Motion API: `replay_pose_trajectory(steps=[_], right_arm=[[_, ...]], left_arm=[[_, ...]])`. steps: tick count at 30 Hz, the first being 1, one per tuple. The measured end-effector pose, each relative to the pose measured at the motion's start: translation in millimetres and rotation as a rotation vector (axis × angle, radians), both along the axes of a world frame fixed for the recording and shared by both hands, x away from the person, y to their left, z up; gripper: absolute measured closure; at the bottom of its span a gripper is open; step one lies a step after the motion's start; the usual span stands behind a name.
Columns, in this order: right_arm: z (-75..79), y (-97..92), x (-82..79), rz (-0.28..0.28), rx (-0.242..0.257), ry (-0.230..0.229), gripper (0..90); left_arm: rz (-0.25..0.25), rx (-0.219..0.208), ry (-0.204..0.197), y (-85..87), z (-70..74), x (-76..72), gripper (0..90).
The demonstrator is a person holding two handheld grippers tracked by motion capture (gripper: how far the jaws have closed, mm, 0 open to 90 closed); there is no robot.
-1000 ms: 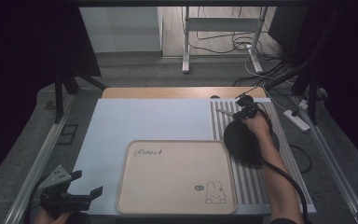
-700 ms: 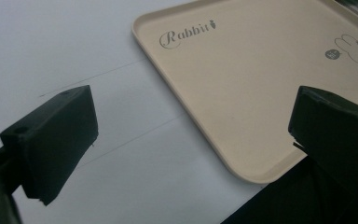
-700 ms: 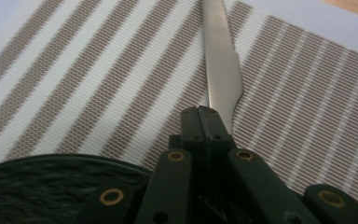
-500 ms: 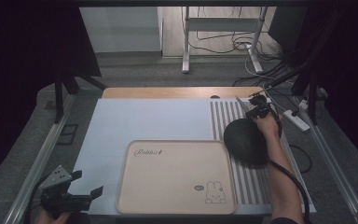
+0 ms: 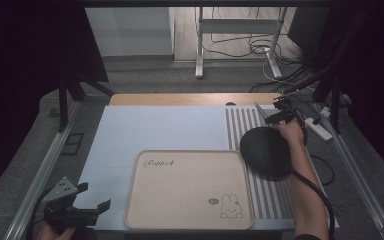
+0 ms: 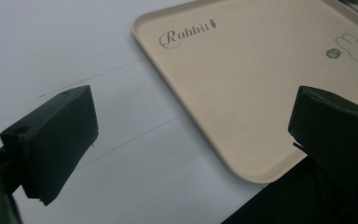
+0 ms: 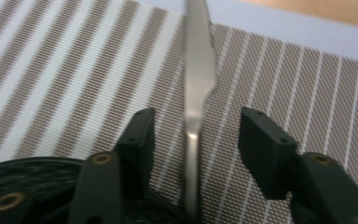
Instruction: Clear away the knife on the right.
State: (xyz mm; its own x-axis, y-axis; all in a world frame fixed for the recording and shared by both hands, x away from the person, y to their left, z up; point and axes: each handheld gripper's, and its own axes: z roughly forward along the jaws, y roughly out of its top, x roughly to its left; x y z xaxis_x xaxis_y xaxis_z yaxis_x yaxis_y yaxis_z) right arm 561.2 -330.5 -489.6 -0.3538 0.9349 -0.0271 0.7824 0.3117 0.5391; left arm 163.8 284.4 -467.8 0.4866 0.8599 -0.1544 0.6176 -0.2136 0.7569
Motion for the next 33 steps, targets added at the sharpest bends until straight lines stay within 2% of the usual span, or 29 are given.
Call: replay_pose_trajectory(steps=[6, 7, 11, 15, 17, 19, 20, 21, 22, 23, 26, 33], right_arm=[[-10.6, -10.1, 2.9, -0.065, 0.002, 0.012, 25.1], [-13.8, -10.2, 3.6, -0.076, -0.012, 0.017, 20.1], [-16.9, -8.8, 4.3, -0.072, -0.035, 0.022, 19.3], [-16.8, -8.4, 4.0, -0.078, -0.034, 0.040, 27.0], [-14.7, -9.1, 3.0, -0.071, -0.045, 0.049, 38.0], [-11.2, -9.5, 1.2, -0.044, -0.048, 0.073, 53.3], [-9.4, -9.3, -0.3, -0.033, -0.045, 0.088, 67.9], [-9.4, -9.3, -0.3, -0.033, -0.045, 0.088, 67.9], [-8.8, -9.2, -0.9, -0.027, -0.049, 0.094, 76.1], [-8.1, -9.4, -1.6, -0.019, -0.051, 0.104, 78.9], [-8.5, -11.8, -2.0, -0.028, -0.025, 0.104, 79.7], [-7.8, -13.7, -2.5, 0.001, -0.040, 0.096, 80.1]], left_arm=[[0.000, -0.001, 0.002, 0.3, 0.0, 0.5, 1.7], [0.000, -0.001, 0.003, 0.3, 0.0, 0.4, 1.7], [0.000, 0.000, 0.002, 0.1, 0.0, 0.4, 1.7], [0.000, 0.000, 0.001, 0.2, -0.1, 0.1, 1.7], [0.001, 0.000, 0.002, 0.3, -0.1, 0.1, 1.7], [0.000, 0.002, 0.001, 0.0, -0.1, 0.1, 1.7], [0.000, 0.003, 0.001, -0.1, -0.1, 0.1, 1.7], [-0.001, 0.003, 0.002, -0.3, -0.1, 0.1, 1.7], [-0.001, 0.005, 0.002, -0.4, -0.1, 0.1, 1.7], [-0.001, 0.005, 0.001, -0.5, 0.0, -0.1, 1.7], [-0.001, 0.005, 0.001, -0.3, 0.0, -0.2, 1.7], [-0.002, 0.006, 0.000, -0.6, 0.2, 0.1, 1.7]])
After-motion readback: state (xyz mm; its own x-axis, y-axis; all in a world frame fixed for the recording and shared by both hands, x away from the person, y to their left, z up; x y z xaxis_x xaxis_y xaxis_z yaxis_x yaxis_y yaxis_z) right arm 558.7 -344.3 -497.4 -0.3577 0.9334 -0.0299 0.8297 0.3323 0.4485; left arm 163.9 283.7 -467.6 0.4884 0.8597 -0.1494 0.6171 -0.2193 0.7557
